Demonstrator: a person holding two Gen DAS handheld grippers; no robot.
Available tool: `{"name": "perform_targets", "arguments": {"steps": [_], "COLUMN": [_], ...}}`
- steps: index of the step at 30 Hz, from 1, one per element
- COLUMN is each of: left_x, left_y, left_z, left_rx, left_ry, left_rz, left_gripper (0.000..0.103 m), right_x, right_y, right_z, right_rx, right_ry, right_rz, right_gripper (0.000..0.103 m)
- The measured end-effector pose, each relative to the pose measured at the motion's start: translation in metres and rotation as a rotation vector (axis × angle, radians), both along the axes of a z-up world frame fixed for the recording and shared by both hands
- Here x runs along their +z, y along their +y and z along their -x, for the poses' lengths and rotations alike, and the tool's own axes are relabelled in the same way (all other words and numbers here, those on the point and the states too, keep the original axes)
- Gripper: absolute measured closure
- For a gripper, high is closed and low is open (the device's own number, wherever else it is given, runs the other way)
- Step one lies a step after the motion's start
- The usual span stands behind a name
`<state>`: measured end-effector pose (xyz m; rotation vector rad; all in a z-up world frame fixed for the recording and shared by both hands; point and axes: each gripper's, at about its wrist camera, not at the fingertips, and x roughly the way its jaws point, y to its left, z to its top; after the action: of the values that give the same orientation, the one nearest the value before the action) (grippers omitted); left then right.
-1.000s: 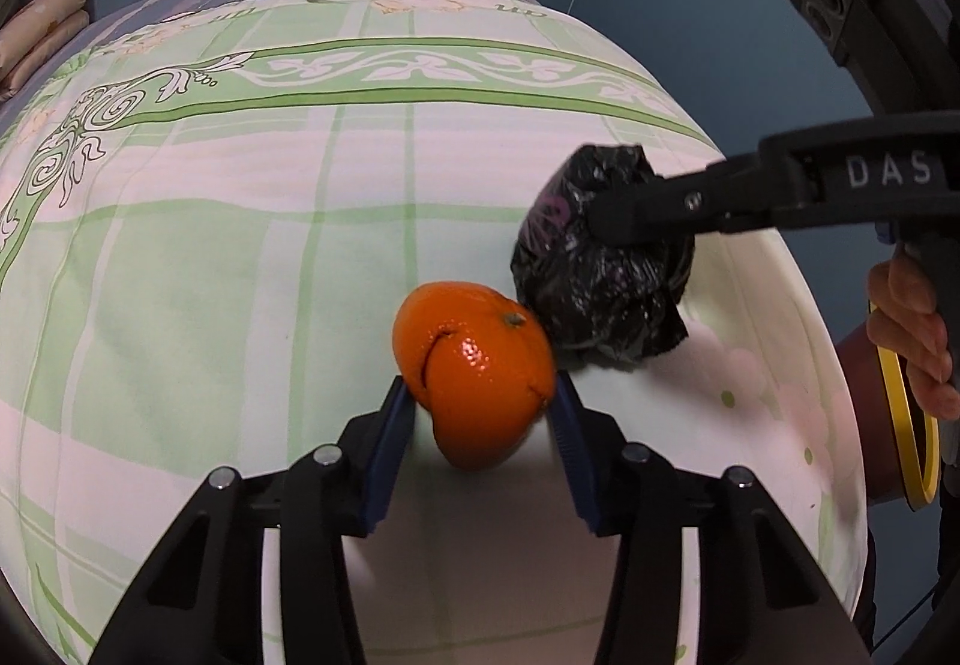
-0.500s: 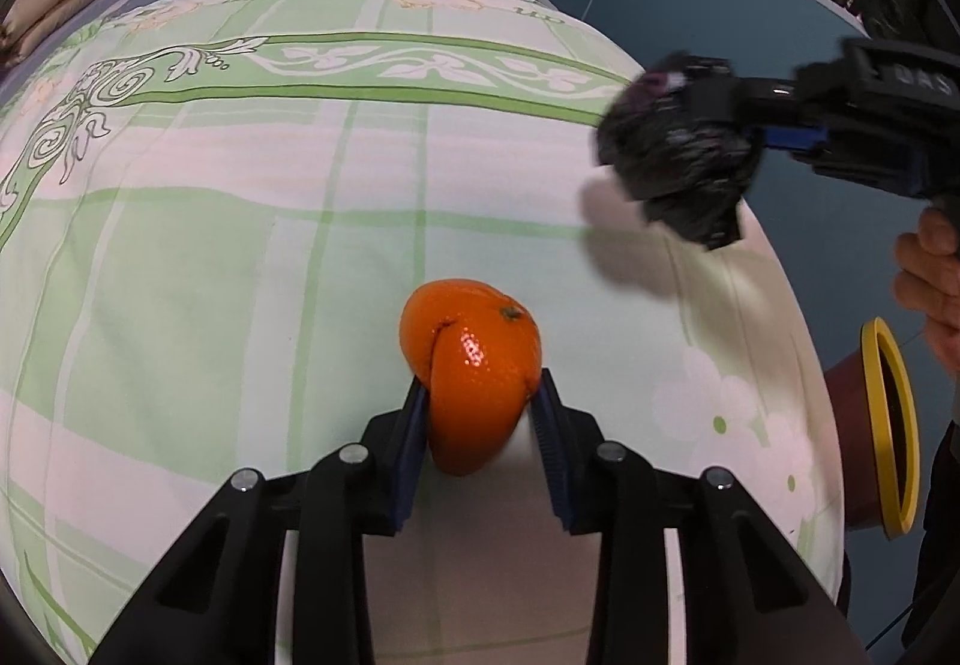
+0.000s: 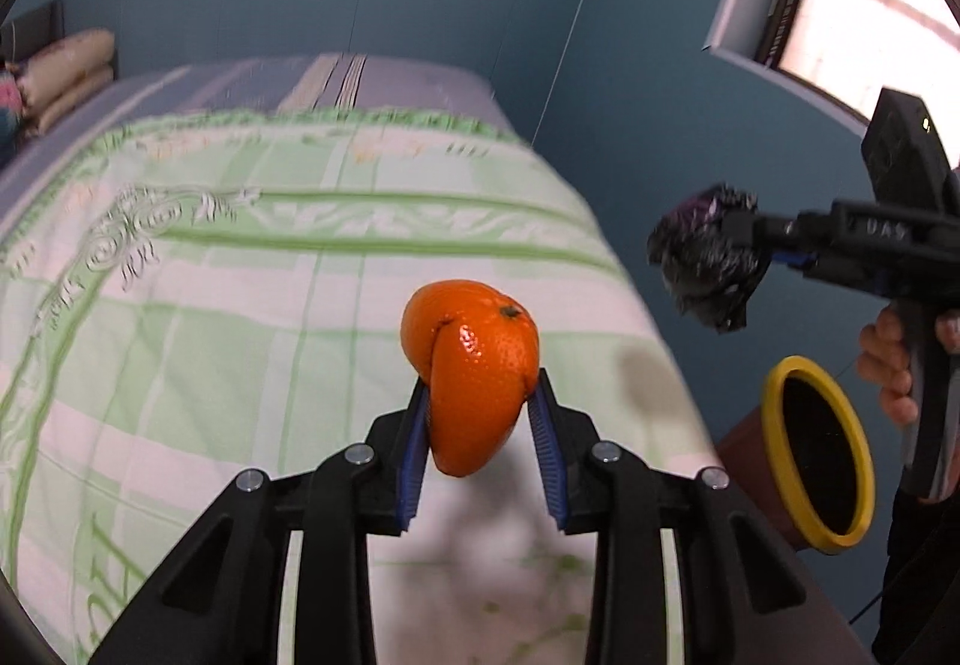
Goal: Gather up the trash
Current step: 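Carry the orange and black bag with both tools over the yellow bin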
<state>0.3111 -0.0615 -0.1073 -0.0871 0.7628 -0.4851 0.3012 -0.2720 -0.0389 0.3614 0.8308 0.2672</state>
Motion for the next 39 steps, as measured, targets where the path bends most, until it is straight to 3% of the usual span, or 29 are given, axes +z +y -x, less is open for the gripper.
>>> {"name": "perform_targets", "arguments": {"steps": [9, 16, 27, 39], "left_x": [0.074, 0.105, 0.127, 0.127], "left_y": [-0.034, -0.064, -0.116, -0.186], "left_z": [0.081, 0.125, 0.168, 0.189], "left_rx": [-0.083, -0.154, -0.256, -0.378], "left_ry": [-0.155, -0.225, -0.296, -0.312], "left_rz": [0.033, 0.039, 0.016, -0.016], "left_gripper": [0.073, 0.073, 0.073, 0.073], "right_x": [0.046, 0.064, 0.061, 0.031], "right_y": [-0.043, -0.074, -0.118, -0.172], "right_z": [0.099, 0.161, 0.222, 0.264], "right_rx": [-0.076, -0.143, -0.233, -0.362], "right_ry": [-0.14, -0.213, -0.258, -0.23], "right_rz": [-0.009, -0.008, -0.029, -0.047], "right_gripper": [0.081, 0.081, 0.081, 0.081]}}
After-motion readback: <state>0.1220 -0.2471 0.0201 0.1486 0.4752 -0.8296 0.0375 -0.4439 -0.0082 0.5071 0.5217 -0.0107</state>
